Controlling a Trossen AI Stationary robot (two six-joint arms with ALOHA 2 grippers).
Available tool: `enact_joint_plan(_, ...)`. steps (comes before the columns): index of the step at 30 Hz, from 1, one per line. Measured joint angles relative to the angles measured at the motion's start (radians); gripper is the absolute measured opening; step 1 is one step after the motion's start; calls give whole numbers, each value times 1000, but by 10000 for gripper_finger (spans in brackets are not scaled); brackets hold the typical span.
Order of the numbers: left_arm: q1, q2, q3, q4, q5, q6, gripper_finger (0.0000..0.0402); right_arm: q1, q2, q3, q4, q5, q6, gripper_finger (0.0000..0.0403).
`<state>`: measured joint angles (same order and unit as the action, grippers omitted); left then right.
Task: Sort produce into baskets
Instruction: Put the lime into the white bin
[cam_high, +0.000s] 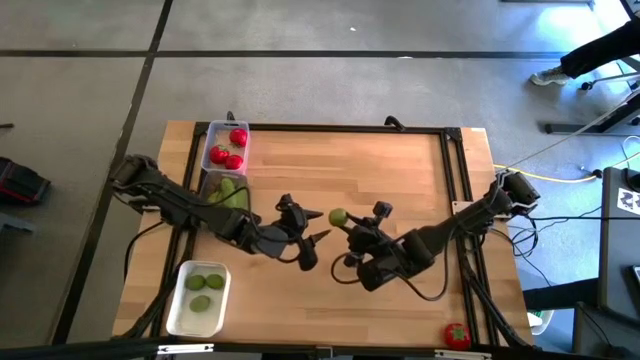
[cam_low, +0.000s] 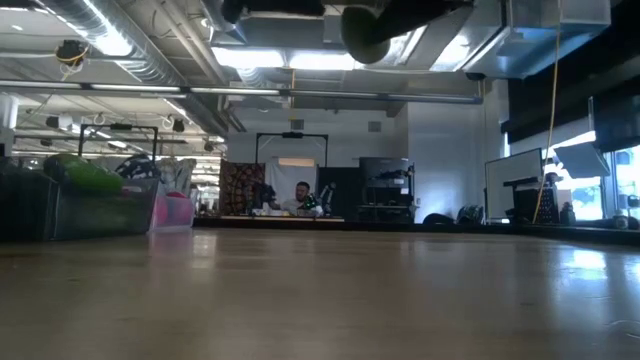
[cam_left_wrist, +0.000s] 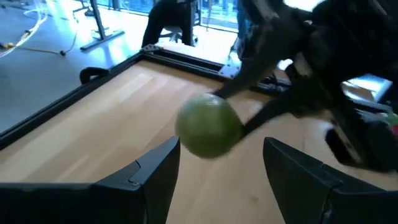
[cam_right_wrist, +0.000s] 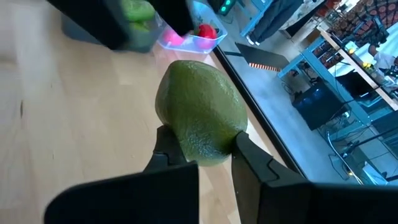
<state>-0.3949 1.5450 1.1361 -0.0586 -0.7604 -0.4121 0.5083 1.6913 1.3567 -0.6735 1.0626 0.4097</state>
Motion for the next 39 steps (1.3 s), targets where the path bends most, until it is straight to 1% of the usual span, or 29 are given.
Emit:
enact_joint_plan(5, 26, 38, 0, 98, 14, 24, 226, 2, 1, 0, 0, 0, 0, 35)
enact_joint_plan(7, 35, 55, 0, 108, 34, 24, 226, 2, 2, 0, 2, -1, -1, 35)
enact_joint_plan(13, 57, 81, 0, 140, 32, 47, 226, 2, 2, -2, 3, 0, 0, 35)
enact_joint_plan(17, 59, 83, 0, 166, 39, 71, 226, 2, 2, -2, 54, -5, 1, 35)
enact_joint_plan(23, 64, 83, 0, 143, 43, 75, 226, 2, 3, -2, 108, -10, -32, 35)
enact_joint_plan(30, 69, 83, 2, 104, 48, 90, 224, 2, 4, -2, 108, -16, -53, 35)
enact_joint_plan(33, 67, 83, 2, 106, 47, 110, 209, 2, 4, -2, 110, -16, -56, 35)
enact_joint_plan(37, 67, 83, 2, 105, 45, 134, 169, 2, 4, -2, 115, -23, -69, 35)
enact_joint_plan(39, 66, 83, 2, 100, 41, 149, 155, -3, 4, -2, 126, -36, -77, 38)
